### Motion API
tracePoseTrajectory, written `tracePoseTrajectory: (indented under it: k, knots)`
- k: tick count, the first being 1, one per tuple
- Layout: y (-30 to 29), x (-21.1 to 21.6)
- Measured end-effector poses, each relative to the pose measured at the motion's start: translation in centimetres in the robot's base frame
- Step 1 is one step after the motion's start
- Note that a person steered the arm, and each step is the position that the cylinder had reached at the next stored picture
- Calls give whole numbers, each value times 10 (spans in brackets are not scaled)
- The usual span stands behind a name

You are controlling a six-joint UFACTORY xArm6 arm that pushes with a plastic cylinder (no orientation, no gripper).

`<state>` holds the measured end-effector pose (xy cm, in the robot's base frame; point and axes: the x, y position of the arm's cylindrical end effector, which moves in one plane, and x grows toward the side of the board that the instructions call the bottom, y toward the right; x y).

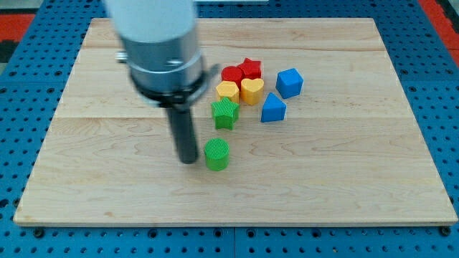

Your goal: Move the blue triangle and green circle into the group of blocks

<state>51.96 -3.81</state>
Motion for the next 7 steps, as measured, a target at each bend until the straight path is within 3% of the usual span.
tracePoseTrajectory:
  k: [1, 4, 6, 7]
  knots:
    - [56, 9]
    - [61, 9]
    - [147, -12]
    - [161, -7]
